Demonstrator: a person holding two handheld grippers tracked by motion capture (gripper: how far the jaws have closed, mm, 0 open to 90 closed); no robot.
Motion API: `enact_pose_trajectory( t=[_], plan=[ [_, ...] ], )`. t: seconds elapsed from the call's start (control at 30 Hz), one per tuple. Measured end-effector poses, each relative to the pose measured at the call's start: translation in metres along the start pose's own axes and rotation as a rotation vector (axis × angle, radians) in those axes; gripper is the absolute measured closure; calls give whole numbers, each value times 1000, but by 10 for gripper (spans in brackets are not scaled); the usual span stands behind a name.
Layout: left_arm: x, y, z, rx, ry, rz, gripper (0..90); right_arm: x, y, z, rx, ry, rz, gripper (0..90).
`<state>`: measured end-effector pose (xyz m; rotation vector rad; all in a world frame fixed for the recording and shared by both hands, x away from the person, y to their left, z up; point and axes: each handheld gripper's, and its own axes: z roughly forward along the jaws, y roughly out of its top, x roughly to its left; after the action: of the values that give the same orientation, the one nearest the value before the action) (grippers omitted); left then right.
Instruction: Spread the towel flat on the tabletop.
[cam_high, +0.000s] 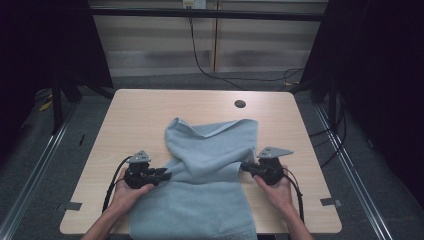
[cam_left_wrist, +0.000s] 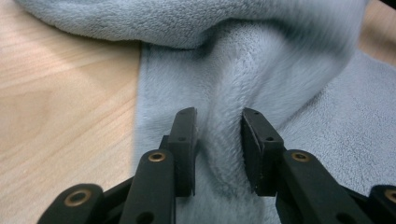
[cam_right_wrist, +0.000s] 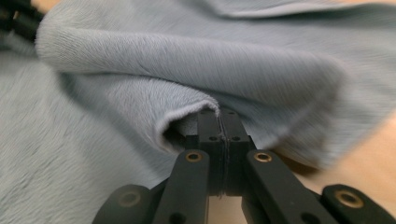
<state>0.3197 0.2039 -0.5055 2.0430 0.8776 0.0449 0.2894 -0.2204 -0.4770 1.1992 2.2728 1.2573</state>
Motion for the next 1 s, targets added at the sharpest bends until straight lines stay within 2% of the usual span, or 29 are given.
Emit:
enact_pose_trajectory(
  t=[0.03,0.07,0.1,0.13,0.17,0.2,0.23,0.27,0.3,0.37,0.47,0.53,0.57,0.63,0.67,0.73,0.8,0.83,0.9,0.93,1.0],
  plan=[
    [1,-2,1,9,-7,-5,671,-6,1,-2,-7,-32,9,895],
    [2,-3,1,-1,-19,-24,671,-13,1,-4,-3,-50,10,895],
    [1,-4,0,-2,-30,-41,669,-19,1,-4,-5,-45,29,892],
    [-2,-4,-1,14,-13,-21,669,-24,-1,-3,1,-40,42,880],
    [-6,-3,-2,34,10,7,669,-25,-2,-1,19,-46,35,837],
    [-7,-4,-4,42,-2,-3,678,-23,-4,2,65,-71,9,792],
    [-7,-6,-7,51,-22,-29,702,-22,-5,2,81,-55,9,764],
    [-6,-8,-9,49,-28,-39,718,-21,-7,1,87,-8,15,742],
    [-7,-10,-12,51,-26,-46,719,-19,-7,-1,77,-16,8,723],
    [-11,-14,-20,60,-30,-3,736,-15,-4,-10,38,1,16,681],
    [-17,-10,-30,5,-58,6,726,-6,6,-16,-19,16,-2,657],
    [-17,-1,-30,-14,-53,35,697,-3,13,-11,-23,49,0,649],
    [-15,4,-28,-25,-56,33,696,0,17,-5,-15,52,-6,653],
    [-8,14,-23,-47,-65,3,695,5,22,6,-10,90,-13,665],
    [-3,17,-19,-50,-57,-26,697,7,24,13,-1,103,-16,674],
    [9,22,-10,-37,-20,-40,705,10,26,29,45,127,-23,681],
    [19,22,0,-31,7,-66,715,8,24,43,86,124,-17,681],
    [22,19,5,-24,3,-69,724,7,22,48,103,120,-11,680],
    [22,15,13,24,-11,-31,724,6,15,54,127,115,-11,673],
    [21,15,13,26,-16,-17,726,7,12,55,133,112,-14,672],
    [18,16,11,47,26,2,748,9,7,54,132,110,-15,671]
  ],
)
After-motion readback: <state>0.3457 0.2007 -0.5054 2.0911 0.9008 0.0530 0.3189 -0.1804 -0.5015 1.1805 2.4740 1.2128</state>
